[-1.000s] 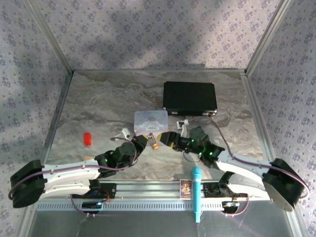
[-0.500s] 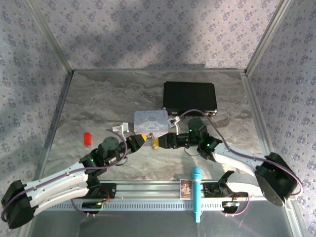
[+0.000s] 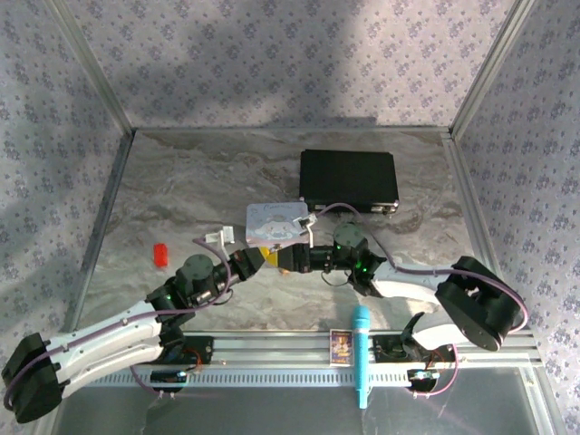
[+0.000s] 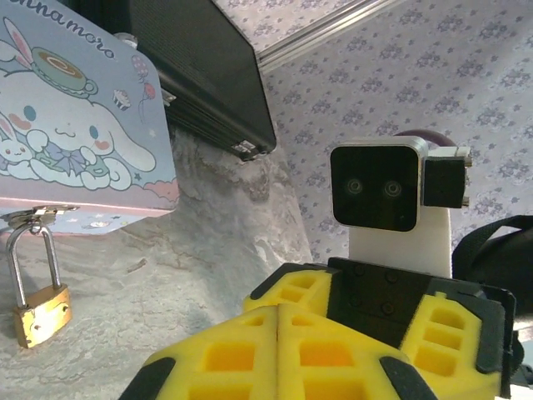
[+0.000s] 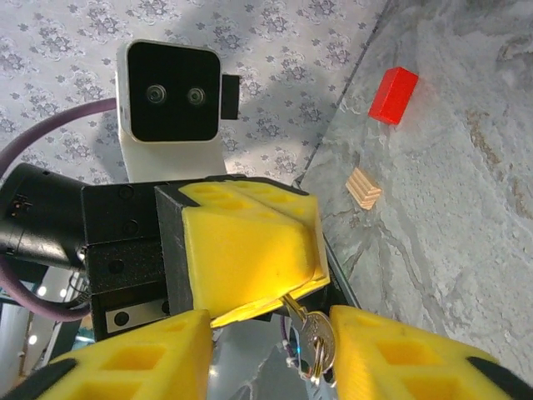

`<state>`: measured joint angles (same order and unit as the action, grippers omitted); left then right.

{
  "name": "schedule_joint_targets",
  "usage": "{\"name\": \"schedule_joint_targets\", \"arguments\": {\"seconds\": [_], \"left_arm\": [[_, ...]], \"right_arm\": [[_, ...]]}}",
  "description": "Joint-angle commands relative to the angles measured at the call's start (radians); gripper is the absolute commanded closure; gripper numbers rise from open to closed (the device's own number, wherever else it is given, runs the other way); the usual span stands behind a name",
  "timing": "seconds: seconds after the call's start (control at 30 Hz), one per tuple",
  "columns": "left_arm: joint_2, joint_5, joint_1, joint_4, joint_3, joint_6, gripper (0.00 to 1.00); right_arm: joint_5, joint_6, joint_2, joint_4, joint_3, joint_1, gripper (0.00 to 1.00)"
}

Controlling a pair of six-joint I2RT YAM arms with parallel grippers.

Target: Unlock the padlock with the key

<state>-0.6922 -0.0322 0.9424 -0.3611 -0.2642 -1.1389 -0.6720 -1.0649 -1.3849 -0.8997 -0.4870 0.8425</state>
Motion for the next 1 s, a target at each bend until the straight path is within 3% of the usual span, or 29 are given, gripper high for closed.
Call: {"name": "schedule_joint_targets", "arguments": {"seconds": [0.0, 0.5, 0.67, 0.7, 0.73, 0.8, 0.83, 0.87, 0.97], "left_arm": [[0.022, -0.016, -0.005, -0.041, 0.007, -0.004, 1.0], [0.018, -0.027, -0.005, -0.025, 0.021, -0.036, 1.0], [0.024, -0.056, -0.005, 0.038, 0.021, -0.058, 1.0], [0.029, -0.07, -0.005, 0.072, 0.015, -0.062, 0.92], [0.034, -0.086, -0.004, 0.097, 0.008, -0.066, 0.74], [0.047, -0.12, -0.004, 0.15, -0.006, -0.077, 0.28], [0.05, -0.137, -0.003, 0.175, -0.012, -0.079, 0.16], [0.05, -0.153, -0.002, 0.2, -0.018, -0.076, 0.09], [0.028, -0.187, -0.002, 0.257, -0.025, -0.091, 0.06]], "right_arm": [[0.01, -0.017, -0.016, -0.064, 0.002, 0.012, 0.65], [0.028, -0.04, -0.031, -0.123, 0.027, 0.002, 0.96], [0.031, -0.04, -0.025, -0.118, 0.029, 0.004, 1.0], [0.032, -0.033, -0.02, -0.103, 0.028, 0.003, 1.0], [0.039, -0.027, -0.014, -0.088, 0.031, 0.004, 1.0], [0.075, -0.008, 0.005, -0.047, 0.042, 0.004, 1.0], [0.093, 0.002, 0.013, -0.017, 0.047, 0.004, 1.0], [0.121, 0.008, 0.026, 0.023, 0.054, 0.001, 1.0], [0.173, 0.012, 0.04, 0.104, 0.073, -0.017, 1.0]]}}
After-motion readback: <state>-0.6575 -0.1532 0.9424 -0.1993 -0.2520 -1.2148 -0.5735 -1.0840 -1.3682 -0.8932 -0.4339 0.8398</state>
